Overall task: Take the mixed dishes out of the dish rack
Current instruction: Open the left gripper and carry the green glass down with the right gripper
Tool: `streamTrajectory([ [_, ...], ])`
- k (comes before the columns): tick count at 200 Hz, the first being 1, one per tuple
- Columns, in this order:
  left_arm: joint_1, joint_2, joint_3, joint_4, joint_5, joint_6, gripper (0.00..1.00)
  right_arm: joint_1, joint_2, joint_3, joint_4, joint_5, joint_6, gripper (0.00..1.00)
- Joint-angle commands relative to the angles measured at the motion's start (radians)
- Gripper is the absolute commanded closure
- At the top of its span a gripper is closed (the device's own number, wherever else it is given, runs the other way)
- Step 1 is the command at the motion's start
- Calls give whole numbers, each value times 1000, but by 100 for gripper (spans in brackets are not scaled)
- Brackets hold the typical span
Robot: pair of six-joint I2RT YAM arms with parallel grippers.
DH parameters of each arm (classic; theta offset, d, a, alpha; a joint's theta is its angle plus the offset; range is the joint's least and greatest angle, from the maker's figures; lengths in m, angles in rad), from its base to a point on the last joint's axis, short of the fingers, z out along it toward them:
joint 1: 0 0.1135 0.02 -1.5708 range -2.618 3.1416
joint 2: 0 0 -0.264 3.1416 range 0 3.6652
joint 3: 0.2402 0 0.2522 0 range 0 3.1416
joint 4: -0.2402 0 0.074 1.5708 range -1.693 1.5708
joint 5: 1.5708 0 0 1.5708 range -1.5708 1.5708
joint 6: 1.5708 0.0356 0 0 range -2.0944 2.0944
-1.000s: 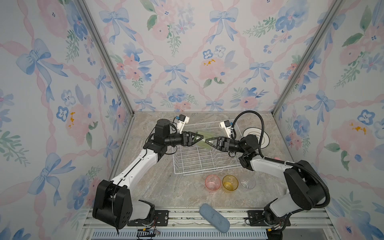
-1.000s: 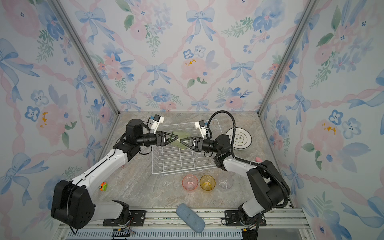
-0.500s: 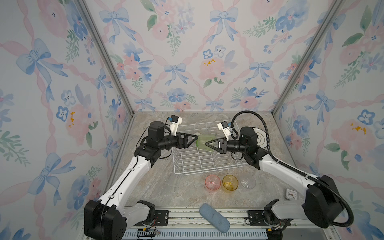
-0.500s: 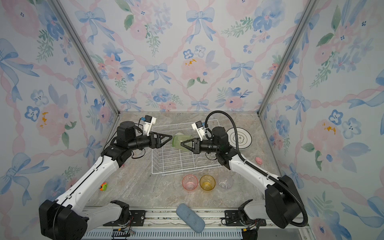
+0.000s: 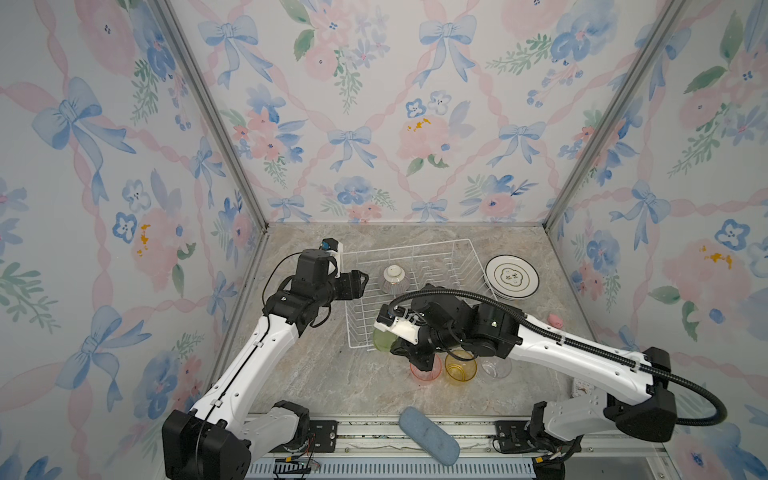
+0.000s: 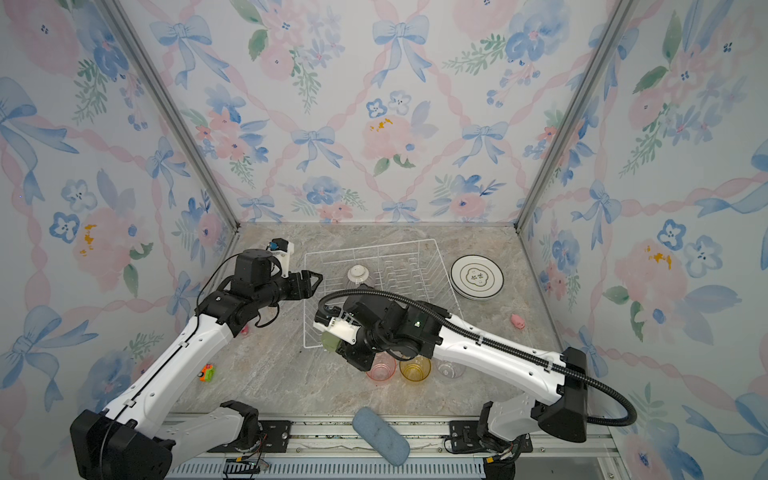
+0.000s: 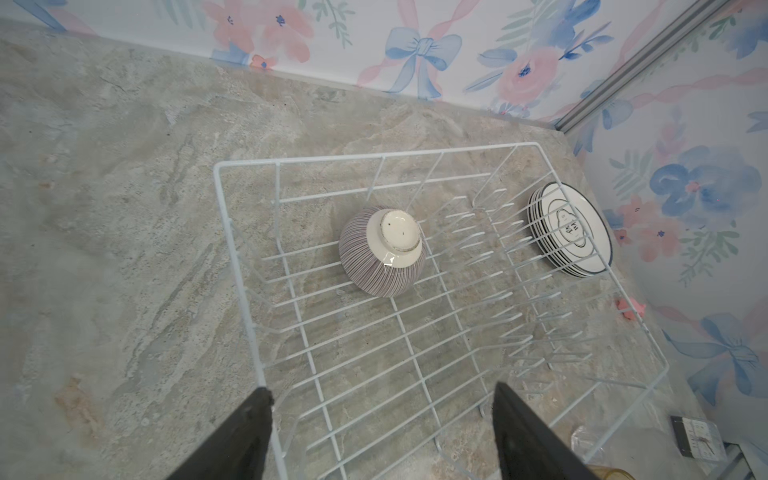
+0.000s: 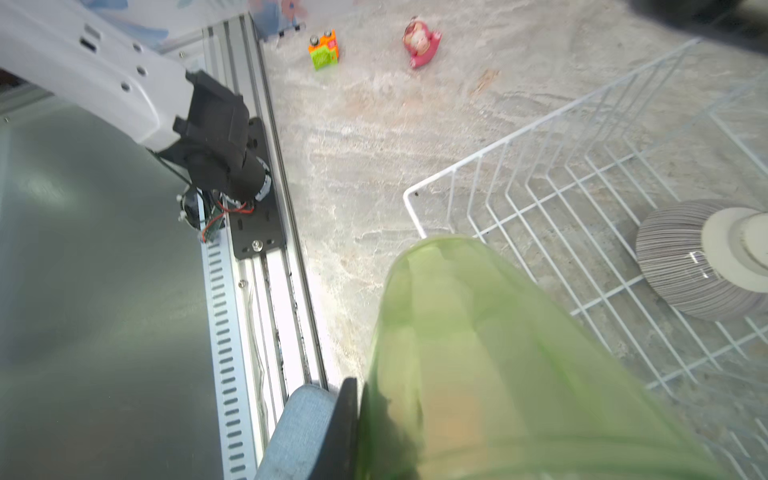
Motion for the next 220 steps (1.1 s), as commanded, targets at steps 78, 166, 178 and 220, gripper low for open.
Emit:
streamTrajectory([
  [78, 8, 36, 75, -32, -22, 46, 21, 137, 386, 251, -391, 148, -159, 100],
  [166, 9, 56, 74, -31, -10, 52, 21, 141, 532, 300, -408, 149, -190, 100],
  [178, 9, 58, 72, -31, -10, 54, 21, 141, 548, 307, -406, 152, -196, 100],
  [220, 10, 61, 66, -31, -10, 58, 21, 134, 600, 330, -417, 179, -201, 100],
])
